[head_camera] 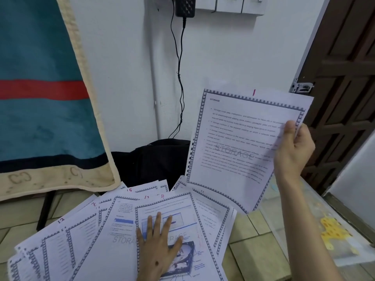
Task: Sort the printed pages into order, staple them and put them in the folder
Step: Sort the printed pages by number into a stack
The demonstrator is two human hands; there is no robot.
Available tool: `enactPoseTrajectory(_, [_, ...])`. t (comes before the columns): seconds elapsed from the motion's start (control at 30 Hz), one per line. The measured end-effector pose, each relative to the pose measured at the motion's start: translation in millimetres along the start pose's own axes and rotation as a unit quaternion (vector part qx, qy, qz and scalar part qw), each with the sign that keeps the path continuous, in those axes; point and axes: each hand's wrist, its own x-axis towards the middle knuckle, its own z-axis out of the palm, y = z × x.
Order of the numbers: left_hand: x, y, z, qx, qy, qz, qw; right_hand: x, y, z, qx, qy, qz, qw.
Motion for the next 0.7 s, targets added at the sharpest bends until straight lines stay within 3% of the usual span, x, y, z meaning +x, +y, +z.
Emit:
enactPoseTrajectory(0.3, [-2.0,1.3,-4.5,0.011,0.024,0.01,1.0,-33.3,30.8,15.5,0.017,-0.105,0.168,0.98])
enactPoseTrajectory(0.5, [-3.0,0.1,-9.4,0.041,0.025,0.037,0.998,-62.6,74.0,18.2,-0.082,-0.221,0.244,0.941])
enactPoseTrajectory(0.6, [-5.3,-0.2,-5.1,-0.033,0.068,0.035,0.997,-82.1,91.7,16.5,-0.119,-0.272,0.261,0.919])
enactPoseTrajectory(0.7, [-12.2,1.1,-10.4,-0.213,0.105,0.007,0.971,-102.0,107.8,13.7,-0.155,-0.3,0.268,0.903])
